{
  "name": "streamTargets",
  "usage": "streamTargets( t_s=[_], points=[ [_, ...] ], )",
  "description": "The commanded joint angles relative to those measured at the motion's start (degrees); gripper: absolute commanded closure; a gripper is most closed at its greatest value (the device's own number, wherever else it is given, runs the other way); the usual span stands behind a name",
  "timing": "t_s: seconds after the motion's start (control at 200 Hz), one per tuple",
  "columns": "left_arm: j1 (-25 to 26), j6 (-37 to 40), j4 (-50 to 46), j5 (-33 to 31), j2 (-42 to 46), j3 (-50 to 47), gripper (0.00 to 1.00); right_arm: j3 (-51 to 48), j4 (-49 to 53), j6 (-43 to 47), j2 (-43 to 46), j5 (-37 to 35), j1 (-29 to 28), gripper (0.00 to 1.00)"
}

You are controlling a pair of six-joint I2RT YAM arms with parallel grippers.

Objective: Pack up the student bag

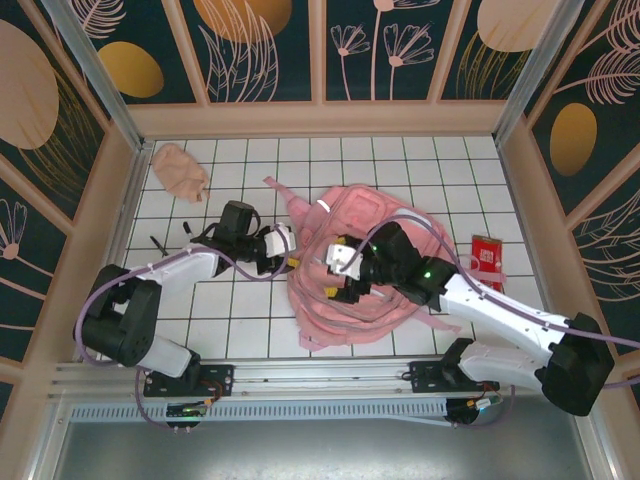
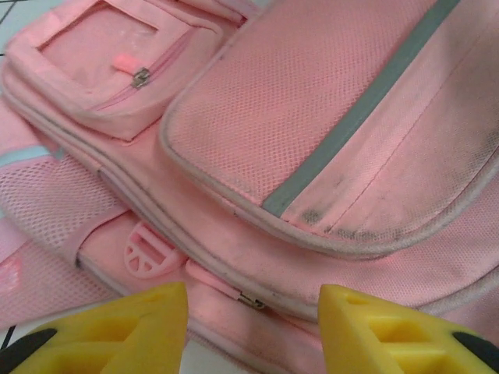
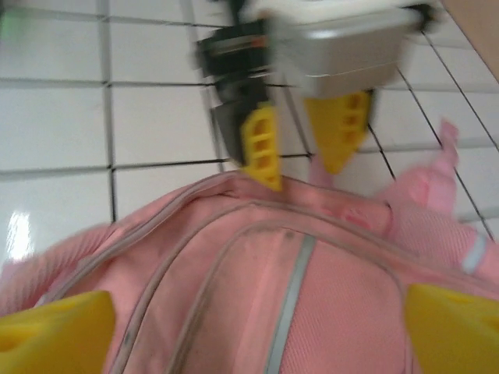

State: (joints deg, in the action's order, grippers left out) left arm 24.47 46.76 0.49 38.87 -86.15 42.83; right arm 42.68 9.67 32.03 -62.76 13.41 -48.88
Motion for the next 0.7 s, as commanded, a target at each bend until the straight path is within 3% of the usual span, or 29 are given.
streamTargets(
  t_s=[0.0, 0.045, 0.085, 0.135, 0.215, 0.3, 0.536, 0.696],
  points=[
    [0.18, 0.13, 2.92, 1.64, -1.14, 2.19, 0.55, 4.77, 2.56, -35.29, -1.41, -14.71, 0.01, 0.01],
    [0.22, -1.11, 4.57, 2.46, -1.15, 1.81, 0.55, 7.32, 6.8, -45.9, -2.93, -18.09, 0.65, 0.01],
    [0.23, -1.69, 5.79, 2.58, -0.93, 1.15, 0.56, 8.34, 9.23, -50.69, -4.24, -16.17, 1.5, 0.01],
    [0.21, -2.23, 6.98, 1.75, -0.46, 0.37, 0.56, 8.4, 9.01, -47.72, -5.97, -9.09, 2.14, 0.01],
    [0.23, -3.16, 7.07, 0.42, 0.16, -0.2, 0.57, 9.16, 10.38, -43.81, -9.93, -8.97, 0.72, 0.06],
    [-0.03, -4.69, 6.54, -0.28, 0.94, -0.59, 0.57, 11.18, 12.88, -38.66, -14.55, -10.62, -2.06, 0.11],
    [-1.89, -8.99, 8.82, 0.25, 5.02, -4.69, 0.58, 16.04, 18.74, -31.68, -25.18, -16.02, -7.04, 0.16],
    [-3.27, -9.35, 9.12, 0.51, 7.15, -6.43, 0.57, 16.89, 18.87, -28.29, -29.93, -23.0, -8.38, 0.28]
  ],
)
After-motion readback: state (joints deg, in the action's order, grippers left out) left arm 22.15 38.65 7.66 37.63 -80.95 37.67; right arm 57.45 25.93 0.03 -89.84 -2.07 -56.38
